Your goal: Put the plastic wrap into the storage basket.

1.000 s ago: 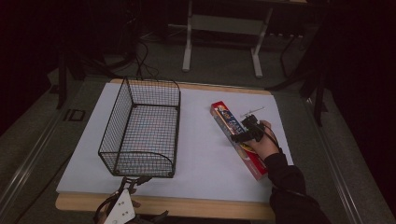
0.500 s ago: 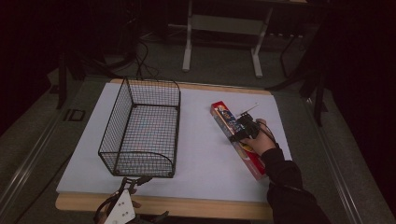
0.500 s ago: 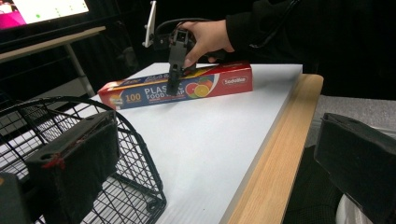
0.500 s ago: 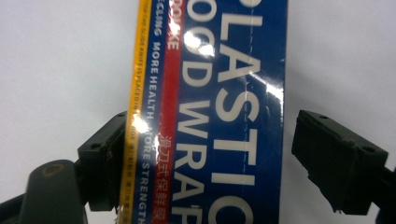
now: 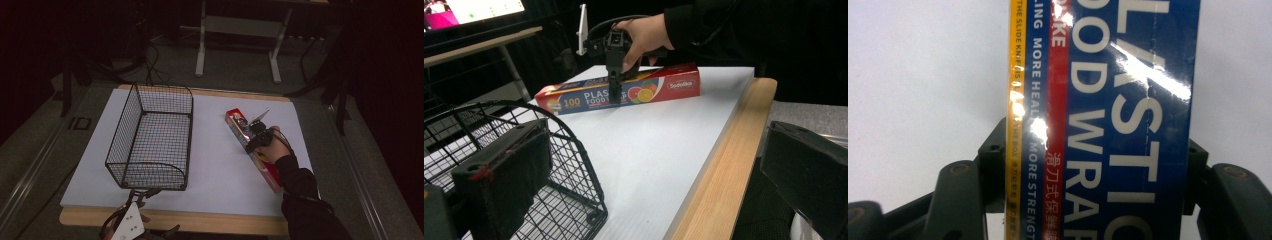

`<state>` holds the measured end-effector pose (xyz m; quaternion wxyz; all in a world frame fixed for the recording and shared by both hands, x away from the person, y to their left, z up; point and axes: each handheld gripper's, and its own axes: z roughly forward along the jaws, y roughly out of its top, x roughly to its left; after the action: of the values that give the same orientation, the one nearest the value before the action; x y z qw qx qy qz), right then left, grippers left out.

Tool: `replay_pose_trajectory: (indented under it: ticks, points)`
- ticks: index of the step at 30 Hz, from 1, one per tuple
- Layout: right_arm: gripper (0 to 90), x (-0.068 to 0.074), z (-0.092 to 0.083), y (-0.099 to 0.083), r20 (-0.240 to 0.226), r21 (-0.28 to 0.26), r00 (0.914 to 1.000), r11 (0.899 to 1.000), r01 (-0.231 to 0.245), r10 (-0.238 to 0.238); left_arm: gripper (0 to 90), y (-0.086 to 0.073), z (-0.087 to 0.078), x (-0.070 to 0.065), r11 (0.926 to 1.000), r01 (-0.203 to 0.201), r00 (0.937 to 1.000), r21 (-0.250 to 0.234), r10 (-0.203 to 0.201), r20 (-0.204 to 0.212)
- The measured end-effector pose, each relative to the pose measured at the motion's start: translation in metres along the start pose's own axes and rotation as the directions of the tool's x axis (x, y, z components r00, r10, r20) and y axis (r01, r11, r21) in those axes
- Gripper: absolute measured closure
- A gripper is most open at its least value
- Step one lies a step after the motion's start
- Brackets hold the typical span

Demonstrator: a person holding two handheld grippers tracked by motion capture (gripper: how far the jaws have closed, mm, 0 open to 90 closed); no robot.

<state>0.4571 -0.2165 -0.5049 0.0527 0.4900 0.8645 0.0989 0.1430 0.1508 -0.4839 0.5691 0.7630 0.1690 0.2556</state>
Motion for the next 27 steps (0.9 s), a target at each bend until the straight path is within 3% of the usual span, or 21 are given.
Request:
replay_pose_trajectory:
  ticks: [6, 13, 21, 24, 27]
  points:
    - [39.9, -0.003, -0.003, 0.001, -0.002, -0.002, 0.9991, 0.999, -0.042, 0.042, 0.7, 0.000, 0.000, 0.000, 1.0000, 0.003, 1.0000, -0.006, -0.003, 0.003]
    - [40.1, -0.011, -0.027, 0.001, 0.008, -0.069, 0.9971, 0.995, -0.075, 0.075, 0.7, 0.000, 0.001, 0.000, 1.0000, 0.005, 1.0000, -0.004, -0.005, 0.005]
    - [40.0, -0.009, -0.053, 0.000, 0.028, -0.126, 0.9975, 0.990, -0.061, 0.066, 0.7, 0.000, 0.001, 0.000, 0.9999, 0.008, 1.0000, -0.006, -0.008, 0.004]
    - [40.0, -0.007, -0.062, 0.000, 0.006, -0.153, 0.9973, 0.986, -0.072, 0.074, 0.7, 0.000, 0.001, 0.000, 0.9999, 0.010, 0.9999, -0.005, -0.010, 0.004]
    - [40.0, -0.003, -0.071, 0.003, 0.014, -0.170, 0.9980, 0.984, -0.058, 0.061, 0.7, 0.000, 0.001, 0.000, 0.9999, 0.009, 1.0000, -0.005, -0.009, 0.003]
